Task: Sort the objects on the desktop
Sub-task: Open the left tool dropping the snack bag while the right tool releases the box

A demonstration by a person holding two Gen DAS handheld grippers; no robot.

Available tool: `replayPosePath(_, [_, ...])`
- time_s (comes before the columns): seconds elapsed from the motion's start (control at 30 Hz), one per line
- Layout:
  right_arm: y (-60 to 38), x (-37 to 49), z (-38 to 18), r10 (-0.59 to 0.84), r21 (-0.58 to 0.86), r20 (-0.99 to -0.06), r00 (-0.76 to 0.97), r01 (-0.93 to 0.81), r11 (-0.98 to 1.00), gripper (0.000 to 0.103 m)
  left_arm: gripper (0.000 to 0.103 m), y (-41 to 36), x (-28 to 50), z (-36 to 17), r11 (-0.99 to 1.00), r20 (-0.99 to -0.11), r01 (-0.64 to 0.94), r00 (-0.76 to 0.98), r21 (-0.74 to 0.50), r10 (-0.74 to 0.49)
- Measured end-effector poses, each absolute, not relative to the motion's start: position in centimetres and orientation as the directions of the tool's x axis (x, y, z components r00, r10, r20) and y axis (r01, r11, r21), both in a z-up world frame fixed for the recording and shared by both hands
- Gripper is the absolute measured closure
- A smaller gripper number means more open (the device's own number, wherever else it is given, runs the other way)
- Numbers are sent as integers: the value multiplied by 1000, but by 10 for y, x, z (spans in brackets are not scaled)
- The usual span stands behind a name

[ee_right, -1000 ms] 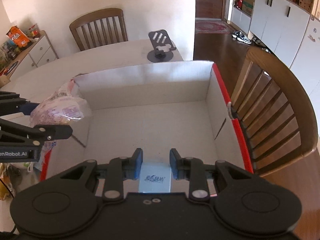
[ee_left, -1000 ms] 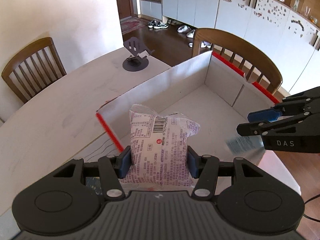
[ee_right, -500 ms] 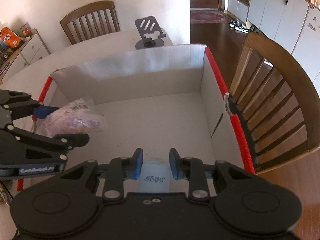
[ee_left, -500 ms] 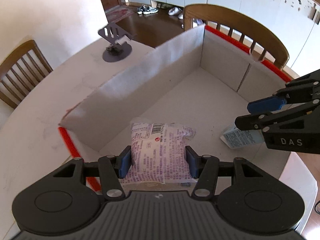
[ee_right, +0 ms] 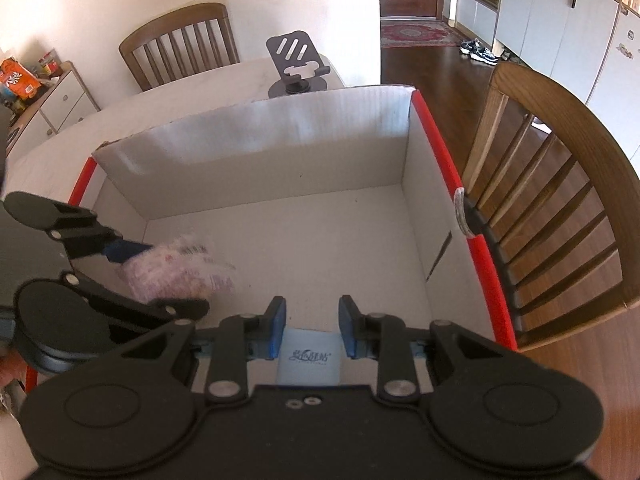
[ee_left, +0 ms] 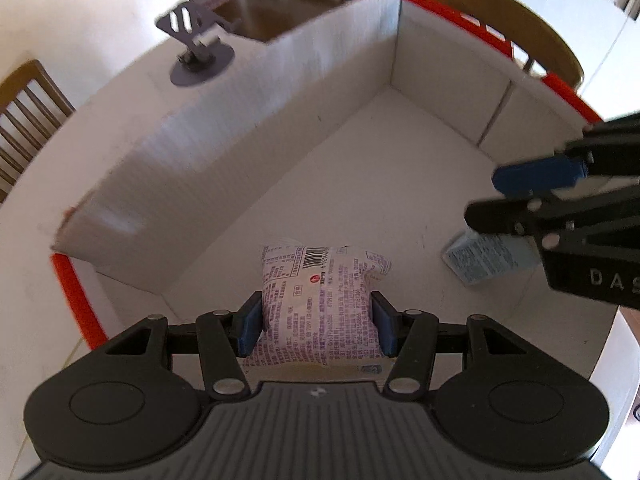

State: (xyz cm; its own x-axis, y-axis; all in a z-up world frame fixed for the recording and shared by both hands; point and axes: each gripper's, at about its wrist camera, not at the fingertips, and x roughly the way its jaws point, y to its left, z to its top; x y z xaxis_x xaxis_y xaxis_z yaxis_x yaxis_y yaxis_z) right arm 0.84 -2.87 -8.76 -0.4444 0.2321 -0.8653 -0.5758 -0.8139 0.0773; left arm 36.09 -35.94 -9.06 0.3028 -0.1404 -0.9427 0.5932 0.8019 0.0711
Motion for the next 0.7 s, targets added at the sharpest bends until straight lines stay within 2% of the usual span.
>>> replayPosePath(0.33, [-24,0,-91,227,83,-870,-437,-586,-806,75,48,-359,365,-104,793,-967,607,221,39,-122])
replayPosePath(0.4, [-22,-1,-92,216,94,-872,-438,-585,-805,74,45,-358,364,-103,794,-967,606,221,36,-125])
replayPosePath(0.47, [-22,-2,-93,211,98,-875,-436,-586,-804,73,37,-356,363,-101,794,-963,606,237,47,-124])
replayPosePath(0.7, [-24,0,-90,215,96,-873,-438,-586,-804,69,37,-349,357,-90,793,-952,609,255,22,-170])
